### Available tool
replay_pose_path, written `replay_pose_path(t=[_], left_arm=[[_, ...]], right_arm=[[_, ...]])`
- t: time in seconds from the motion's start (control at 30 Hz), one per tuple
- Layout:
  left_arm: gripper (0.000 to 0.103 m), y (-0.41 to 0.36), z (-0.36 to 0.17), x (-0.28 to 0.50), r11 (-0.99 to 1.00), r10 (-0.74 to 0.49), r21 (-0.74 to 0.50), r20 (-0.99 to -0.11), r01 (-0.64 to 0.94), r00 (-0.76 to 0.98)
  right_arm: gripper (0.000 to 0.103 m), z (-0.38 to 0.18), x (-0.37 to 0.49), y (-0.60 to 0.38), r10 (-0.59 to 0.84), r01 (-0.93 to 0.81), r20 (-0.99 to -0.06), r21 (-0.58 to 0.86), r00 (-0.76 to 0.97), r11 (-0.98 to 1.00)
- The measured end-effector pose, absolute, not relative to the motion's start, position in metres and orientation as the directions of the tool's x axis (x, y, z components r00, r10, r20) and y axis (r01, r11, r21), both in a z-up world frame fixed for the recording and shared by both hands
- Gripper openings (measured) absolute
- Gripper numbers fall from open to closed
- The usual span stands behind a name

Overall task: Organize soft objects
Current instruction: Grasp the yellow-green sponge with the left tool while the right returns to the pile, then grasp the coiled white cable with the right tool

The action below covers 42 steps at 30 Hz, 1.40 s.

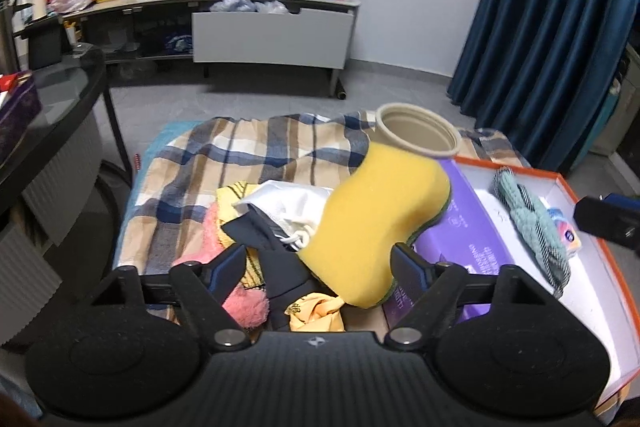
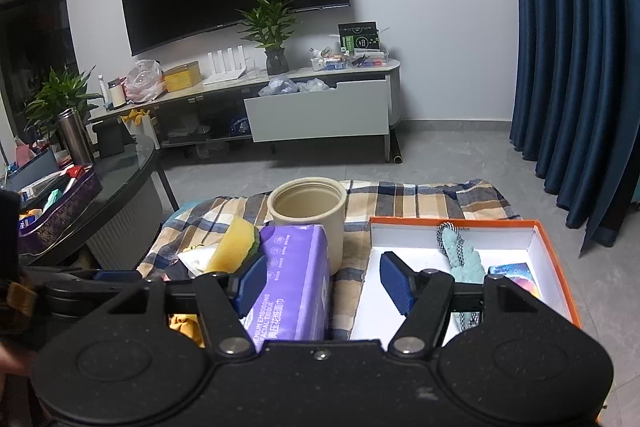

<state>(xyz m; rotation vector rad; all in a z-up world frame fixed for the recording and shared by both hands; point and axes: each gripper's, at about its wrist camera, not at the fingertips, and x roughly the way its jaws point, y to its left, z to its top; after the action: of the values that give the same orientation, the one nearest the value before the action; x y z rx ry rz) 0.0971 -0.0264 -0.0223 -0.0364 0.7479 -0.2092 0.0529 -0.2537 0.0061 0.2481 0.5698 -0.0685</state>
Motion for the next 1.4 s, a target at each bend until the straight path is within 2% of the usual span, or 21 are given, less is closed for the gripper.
replay_pose_path(t=[0.27, 0.37, 0.43, 0.53, 0.57, 0.6, 0.7, 0.77, 1.03, 1.2, 1.4], left_arm=[[0.092, -0.043, -0.043, 0.103, 0.955, -0.224, -0.010, -0.686, 0.298, 0.692], [0.093, -0.050, -0.049, 0.105, 0.948, -0.198, 0.052, -0.679, 0.315, 0.707], [0.093, -0.049, -0.050, 0.111, 0.950, -0.203, 0.043, -0.665, 0.308, 0.719], [0.085, -0.047, -0.049, 0.119, 0.953, -0.205, 0.037, -0.652, 0.300, 0.730], [0.077, -0.045, -0.049, 0.121, 0.951, -0.219, 0.027, -0.647, 0.308, 0.731], [0.062, -0.044, -0.049, 0.123, 0.949, -0.234, 0.009, -0.648, 0.314, 0.725], [0.046, -0.040, -0.043, 0.122, 0.945, -0.278, -0.043, -0.628, 0.324, 0.727], [0.041, -0.036, -0.037, 0.117, 0.942, -0.302, -0.073, -0.606, 0.326, 0.736], [0.040, 0.003, -0.004, 0.101, 0.924, -0.375, -0.278, -0.526, 0.262, 0.763], [0.040, 0.024, 0.010, 0.081, 0.942, -0.319, -0.259, -0.505, 0.212, 0.802], [0.040, 0.056, 0.008, 0.056, 0.964, -0.223, -0.241, -0.521, 0.109, 0.824]], right_arm=[[0.077, -0.007, 0.052, -0.261, 0.010, 0.153, -0.562, 0.242, 0.827, 0.958], [0.077, -0.010, 0.055, -0.264, 0.008, 0.163, -0.568, 0.249, 0.823, 0.955], [0.077, -0.012, 0.058, -0.265, 0.012, 0.166, -0.571, 0.259, 0.821, 0.952], [0.077, -0.012, 0.057, -0.264, 0.018, 0.160, -0.568, 0.261, 0.823, 0.952], [0.077, -0.012, 0.057, -0.263, 0.019, 0.158, -0.567, 0.261, 0.824, 0.952], [0.077, -0.011, 0.056, -0.262, 0.019, 0.156, -0.565, 0.260, 0.825, 0.953], [0.077, -0.010, 0.056, -0.259, 0.027, 0.146, -0.558, 0.263, 0.829, 0.954], [0.077, -0.009, 0.057, -0.256, 0.037, 0.133, -0.555, 0.263, 0.831, 0.956], [0.077, -0.006, 0.057, -0.232, 0.095, 0.060, -0.545, 0.261, 0.833, 0.963], [0.077, -0.010, 0.054, -0.206, 0.160, -0.010, -0.549, 0.265, 0.821, 0.964], [0.077, -0.027, 0.050, -0.157, 0.274, -0.136, -0.568, 0.275, 0.776, 0.952]])
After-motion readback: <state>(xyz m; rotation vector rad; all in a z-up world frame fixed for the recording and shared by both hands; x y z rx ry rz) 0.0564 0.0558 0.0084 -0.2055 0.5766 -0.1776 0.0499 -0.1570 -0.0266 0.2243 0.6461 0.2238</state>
